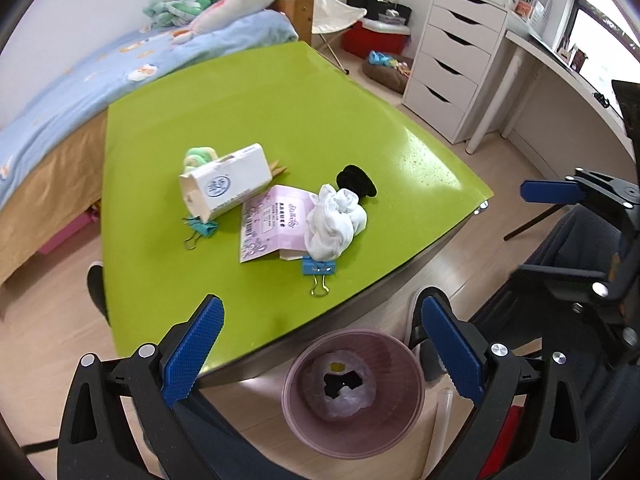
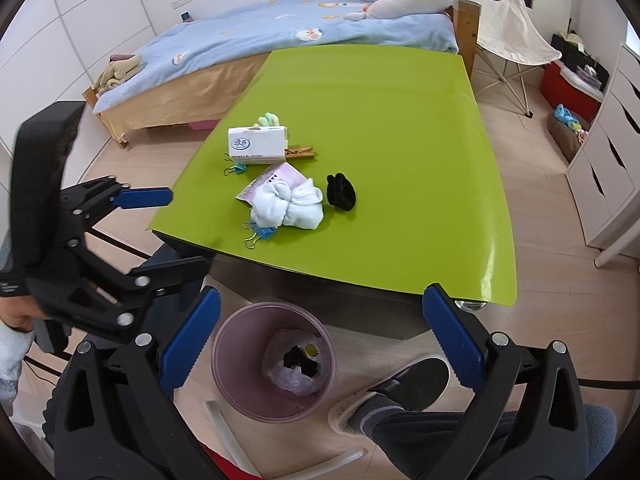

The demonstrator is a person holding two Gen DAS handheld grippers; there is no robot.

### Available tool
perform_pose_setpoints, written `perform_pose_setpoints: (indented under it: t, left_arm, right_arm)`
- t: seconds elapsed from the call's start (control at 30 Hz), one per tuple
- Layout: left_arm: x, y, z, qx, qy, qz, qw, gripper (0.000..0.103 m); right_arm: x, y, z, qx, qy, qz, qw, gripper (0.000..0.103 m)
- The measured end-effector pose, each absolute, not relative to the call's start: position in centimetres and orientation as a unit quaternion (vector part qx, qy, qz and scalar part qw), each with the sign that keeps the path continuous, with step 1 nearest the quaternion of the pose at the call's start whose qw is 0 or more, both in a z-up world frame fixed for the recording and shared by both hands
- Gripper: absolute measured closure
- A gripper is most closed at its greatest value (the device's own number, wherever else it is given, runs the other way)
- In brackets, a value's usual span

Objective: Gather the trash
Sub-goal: 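Grasp the blue binder clip with the left gripper, then grasp the white socks with the right gripper and lift them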

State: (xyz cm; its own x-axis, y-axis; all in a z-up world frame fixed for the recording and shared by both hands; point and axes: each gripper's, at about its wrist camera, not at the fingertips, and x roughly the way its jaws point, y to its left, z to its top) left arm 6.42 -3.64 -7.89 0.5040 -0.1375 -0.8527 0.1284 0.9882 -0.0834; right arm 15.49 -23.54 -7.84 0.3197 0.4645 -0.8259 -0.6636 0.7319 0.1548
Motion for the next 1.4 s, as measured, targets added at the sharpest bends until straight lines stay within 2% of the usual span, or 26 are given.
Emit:
perform_pose_setpoints:
  t: [0.27,0.3,0.33,0.53,0.67,0.83,0.9,1.4]
  left_arm:
    - [8.7,-3.9,-10.2,-0.004,0.5,-0.086,0.862,0.008]
    - [8.8,-4.0,-10.4,-0.005,0.501,-0.087,0.861,0.011]
    - [9.0,-4.1,-10.6,-0.005,0.502,-0.088,0.861,0.019]
    - [9.8,-4.5,-11.6,-0.004,0.515,-0.086,0.853,0.052]
    - [10.0,-4.6,-11.7,-0.001,0.516,-0.083,0.853,0.063]
    - [10.1,-4.3,-11.8,-0.001,0.518,-0.075,0.852,0.085]
    - [10.1,-4.0,-11.7,-0.008,0.516,-0.077,0.853,0.09]
    - [8.4,-2.8,-10.0,-0.014,0.511,-0.072,0.857,0.09]
  right_arm:
    - [15.9,-24.2,-8.2,-0.099,0.471,0.345,0.806,0.004]
    - [15.9,-24.2,-8.2,-0.098,0.471,0.344,0.806,0.004]
    - [16.0,-24.3,-8.3,-0.097,0.472,0.343,0.806,0.004]
    - [16.0,-24.4,-8.6,-0.095,0.474,0.344,0.805,0.004]
    - [16.1,-24.3,-8.8,-0.097,0.477,0.345,0.803,0.004]
    - [16.0,-24.1,-8.8,-0.099,0.477,0.347,0.801,0.004]
    - [16.1,-24.0,-8.8,-0.099,0.477,0.347,0.801,0.004]
    - [17.2,-21.5,-8.6,-0.105,0.474,0.356,0.798,0.004]
